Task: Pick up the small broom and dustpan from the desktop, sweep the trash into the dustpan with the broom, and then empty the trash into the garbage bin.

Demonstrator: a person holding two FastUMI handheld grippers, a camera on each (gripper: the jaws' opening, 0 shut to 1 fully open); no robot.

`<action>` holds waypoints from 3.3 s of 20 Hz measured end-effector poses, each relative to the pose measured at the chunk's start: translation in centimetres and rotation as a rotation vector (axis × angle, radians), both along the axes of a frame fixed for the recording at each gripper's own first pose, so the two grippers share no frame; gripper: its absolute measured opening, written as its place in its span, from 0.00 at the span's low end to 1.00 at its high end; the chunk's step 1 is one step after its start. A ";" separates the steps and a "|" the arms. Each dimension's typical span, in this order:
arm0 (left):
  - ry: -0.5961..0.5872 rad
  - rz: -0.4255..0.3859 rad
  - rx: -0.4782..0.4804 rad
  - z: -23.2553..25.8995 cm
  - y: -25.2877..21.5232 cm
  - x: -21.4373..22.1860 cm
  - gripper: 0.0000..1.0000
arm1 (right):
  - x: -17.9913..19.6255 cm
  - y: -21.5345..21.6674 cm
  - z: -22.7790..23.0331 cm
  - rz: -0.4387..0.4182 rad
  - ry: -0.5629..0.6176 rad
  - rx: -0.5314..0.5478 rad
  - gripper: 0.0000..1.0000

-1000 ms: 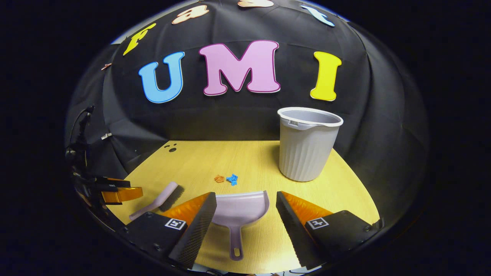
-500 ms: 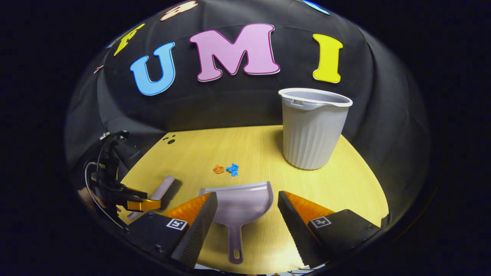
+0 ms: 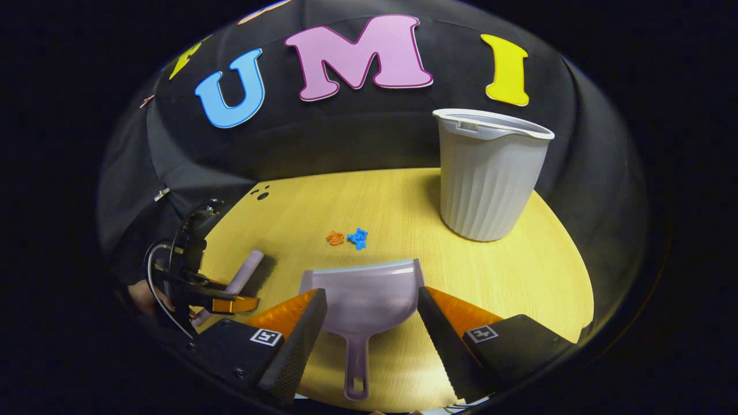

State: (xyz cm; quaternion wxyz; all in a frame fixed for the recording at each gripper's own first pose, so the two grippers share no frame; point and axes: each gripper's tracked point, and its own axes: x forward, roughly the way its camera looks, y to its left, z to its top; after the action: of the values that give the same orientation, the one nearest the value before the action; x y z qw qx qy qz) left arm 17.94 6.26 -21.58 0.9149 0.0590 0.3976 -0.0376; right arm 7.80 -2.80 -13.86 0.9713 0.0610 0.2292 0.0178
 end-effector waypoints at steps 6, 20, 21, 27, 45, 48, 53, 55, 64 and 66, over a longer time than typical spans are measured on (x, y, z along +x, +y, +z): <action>-0.008 -0.045 0.046 -0.6 -0.3 0.4 0.59 | -0.3 0.9 -1.1 0.014 0.044 0.007 0.99; -0.183 -0.101 0.041 2.9 -0.5 -3.4 0.30 | -4.2 2.3 -8.0 -0.001 0.336 0.053 0.99; -0.199 -0.104 0.026 3.6 -0.9 -4.1 0.30 | -4.5 2.3 -8.6 -0.002 0.352 0.043 0.99; -0.239 -0.078 -0.052 6.1 -1.1 -7.0 0.30 | -4.1 2.9 -13.1 -0.015 0.446 0.049 0.99; -0.159 -0.072 0.002 7.7 -1.3 1.1 0.30 | 1.0 1.5 -16.1 0.091 0.548 -0.112 0.39; -0.137 -0.135 0.067 7.6 -2.3 4.6 0.30 | 1.0 1.0 -16.3 0.126 0.540 -0.111 0.37; -0.116 -0.239 0.158 8.6 -4.3 11.3 0.30 | -0.4 -0.7 -15.6 0.206 0.540 -0.148 0.35; -0.133 -0.302 0.200 9.1 -5.4 14.2 0.30 | -1.0 -1.4 -15.1 0.220 0.539 -0.143 0.35; -0.067 -0.659 0.401 7.8 -11.8 21.5 0.29 | -3.1 -4.8 -14.3 0.262 0.563 -0.199 0.35; -0.016 -0.725 0.409 6.8 -13.2 20.9 0.31 | -3.3 -4.8 -14.6 0.267 0.570 -0.203 0.35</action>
State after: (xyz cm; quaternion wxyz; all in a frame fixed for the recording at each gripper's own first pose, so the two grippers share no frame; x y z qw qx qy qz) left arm 38.84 -6.94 -14.82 0.8149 0.3760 0.3430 -0.2772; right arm 4.46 -7.56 -28.44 0.8582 -0.0642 0.4985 0.1045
